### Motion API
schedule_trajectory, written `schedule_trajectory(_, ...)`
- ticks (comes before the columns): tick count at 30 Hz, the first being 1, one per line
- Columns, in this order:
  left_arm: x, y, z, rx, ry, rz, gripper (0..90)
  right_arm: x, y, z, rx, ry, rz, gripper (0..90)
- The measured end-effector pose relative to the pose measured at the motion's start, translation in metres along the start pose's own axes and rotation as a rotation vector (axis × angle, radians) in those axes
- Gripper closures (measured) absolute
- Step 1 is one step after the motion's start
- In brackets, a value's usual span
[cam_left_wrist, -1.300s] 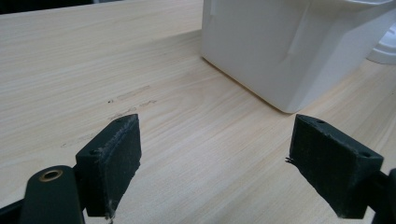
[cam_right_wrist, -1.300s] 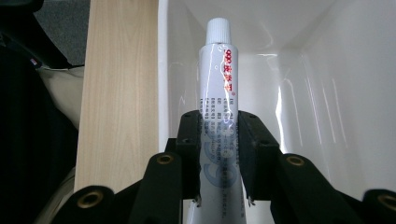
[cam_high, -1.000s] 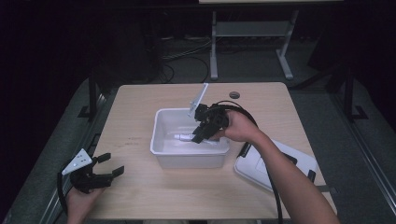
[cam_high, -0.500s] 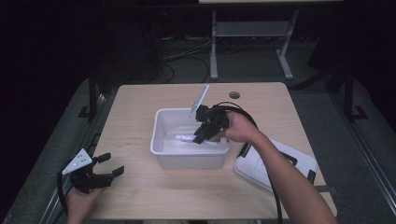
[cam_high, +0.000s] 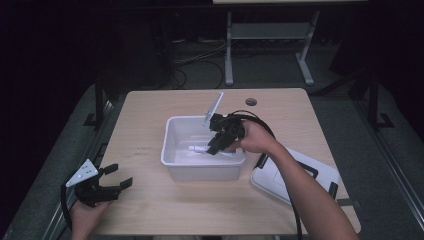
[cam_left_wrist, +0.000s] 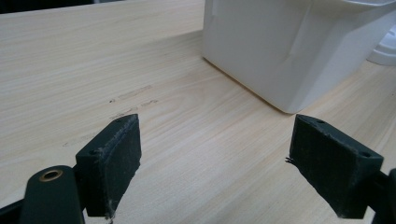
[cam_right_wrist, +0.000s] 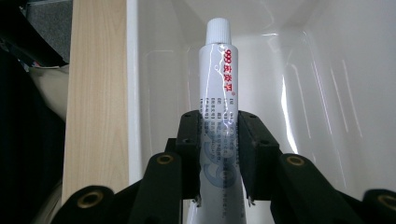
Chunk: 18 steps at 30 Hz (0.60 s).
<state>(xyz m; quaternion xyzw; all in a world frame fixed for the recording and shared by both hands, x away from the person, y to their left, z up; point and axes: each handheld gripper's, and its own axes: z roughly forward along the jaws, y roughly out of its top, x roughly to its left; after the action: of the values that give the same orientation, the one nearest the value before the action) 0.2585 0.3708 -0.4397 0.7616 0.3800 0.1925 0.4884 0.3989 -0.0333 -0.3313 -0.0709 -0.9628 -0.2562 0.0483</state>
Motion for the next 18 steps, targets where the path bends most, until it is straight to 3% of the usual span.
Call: schedule_trajectory(18,-0.0003,0.0007,0.001,0.004,-0.002,0.005,16.0,-0.0039,-0.006,0.0085,0.003,0.007,0.024,71.1)
